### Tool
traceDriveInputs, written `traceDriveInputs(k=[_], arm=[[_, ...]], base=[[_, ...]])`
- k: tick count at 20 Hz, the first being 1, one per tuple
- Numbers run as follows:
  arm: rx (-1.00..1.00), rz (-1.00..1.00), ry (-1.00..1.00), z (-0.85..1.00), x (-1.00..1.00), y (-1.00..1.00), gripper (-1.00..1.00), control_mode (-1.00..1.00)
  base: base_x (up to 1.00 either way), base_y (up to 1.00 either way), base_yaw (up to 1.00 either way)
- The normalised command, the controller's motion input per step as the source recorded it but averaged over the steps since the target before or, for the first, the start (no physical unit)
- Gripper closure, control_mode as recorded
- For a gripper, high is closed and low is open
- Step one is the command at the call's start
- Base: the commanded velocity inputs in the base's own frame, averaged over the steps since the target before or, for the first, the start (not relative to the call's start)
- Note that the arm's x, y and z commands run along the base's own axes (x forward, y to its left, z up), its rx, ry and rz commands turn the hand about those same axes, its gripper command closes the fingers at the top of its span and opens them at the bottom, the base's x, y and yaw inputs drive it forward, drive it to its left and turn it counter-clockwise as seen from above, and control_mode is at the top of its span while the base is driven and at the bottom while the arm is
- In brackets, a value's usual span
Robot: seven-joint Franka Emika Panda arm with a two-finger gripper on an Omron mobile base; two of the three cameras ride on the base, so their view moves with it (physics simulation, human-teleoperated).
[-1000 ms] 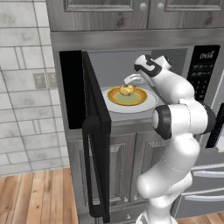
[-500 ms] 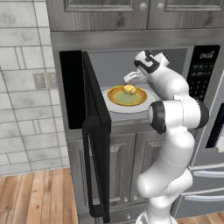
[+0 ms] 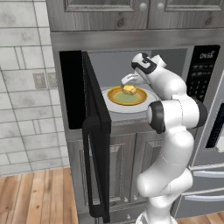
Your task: Retrieve the reheated potato from the microwave, then place the potato, cheese, and condiment on the cutting board.
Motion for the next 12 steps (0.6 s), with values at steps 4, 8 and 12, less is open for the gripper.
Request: traceDriveInputs(k=[4,8,12], arm=[[0.0,0.04,0.01,-0.1,0.02,-0.08,-1.0,-1.0],[0.0,0.09,0.0,-0.13,-0.15,0.0,-1.0,-1.0],[0.0,0.08,0.0,-0.13,-0.23,0.0,-1.0,-1.0]], base=[[0.0,0.0,0.0],[0.0,0.0,0.0],[0.0,0.0,0.0]])
